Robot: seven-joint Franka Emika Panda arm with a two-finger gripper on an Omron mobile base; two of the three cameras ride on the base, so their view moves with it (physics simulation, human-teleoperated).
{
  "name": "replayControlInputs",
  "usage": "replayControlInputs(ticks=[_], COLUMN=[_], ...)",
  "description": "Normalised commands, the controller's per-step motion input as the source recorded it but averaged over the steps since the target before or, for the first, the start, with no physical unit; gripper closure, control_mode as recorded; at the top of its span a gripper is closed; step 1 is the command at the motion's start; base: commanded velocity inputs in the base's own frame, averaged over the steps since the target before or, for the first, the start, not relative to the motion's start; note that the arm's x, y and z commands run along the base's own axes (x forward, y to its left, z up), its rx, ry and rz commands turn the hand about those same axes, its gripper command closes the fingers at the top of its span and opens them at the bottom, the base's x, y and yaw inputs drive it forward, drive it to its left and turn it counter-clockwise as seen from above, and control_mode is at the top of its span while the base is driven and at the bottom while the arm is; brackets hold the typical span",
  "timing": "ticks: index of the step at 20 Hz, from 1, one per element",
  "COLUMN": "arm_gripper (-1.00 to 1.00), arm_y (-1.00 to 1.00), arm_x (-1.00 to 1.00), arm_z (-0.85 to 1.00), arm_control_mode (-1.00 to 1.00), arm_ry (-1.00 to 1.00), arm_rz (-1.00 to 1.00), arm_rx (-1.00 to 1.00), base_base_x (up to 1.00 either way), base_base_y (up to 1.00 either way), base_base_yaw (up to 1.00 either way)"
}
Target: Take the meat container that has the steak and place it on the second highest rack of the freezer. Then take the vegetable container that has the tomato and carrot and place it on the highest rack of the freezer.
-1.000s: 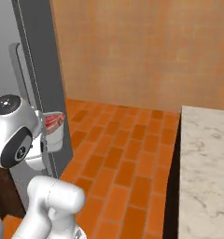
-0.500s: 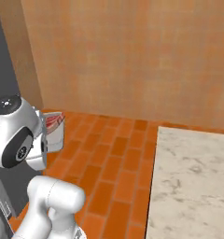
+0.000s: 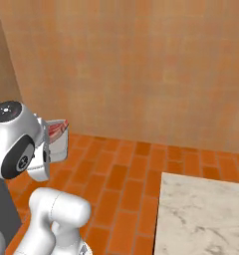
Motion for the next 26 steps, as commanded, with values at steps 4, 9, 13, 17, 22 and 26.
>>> replayControlInputs(ticks=[4, 9, 13, 17, 22, 26], arm_gripper=[1.0, 1.0, 1.0, 1.0, 1.0, 1.0], arm_y=[0.0, 0.0, 0.0, 0.0, 0.0, 0.0], arm_x=[0.0, 0.0, 0.0, 0.0, 0.0, 0.0], arm_z=[0.0, 0.0, 0.0, 0.0, 0.0, 0.0], arm_control_mode=[1.0, 1.0, 1.0, 1.0, 1.0, 1.0], arm_ry=[0.0, 0.0, 0.0, 0.0, 0.0, 0.0], arm_rz=[0.0, 0.0, 0.0, 0.0, 0.0, 0.0], arm_rx=[0.0, 0.0, 0.0, 0.0, 0.0, 0.0], base_base_x=[1.0, 1.0, 0.39, -0.38, -0.59, -0.56], base_base_y=[-0.2, -0.11, -0.09, 0.0, -0.08, -0.52], base_base_yaw=[-0.07, -0.02, 0.29, 0.82, 0.79, 0.62])
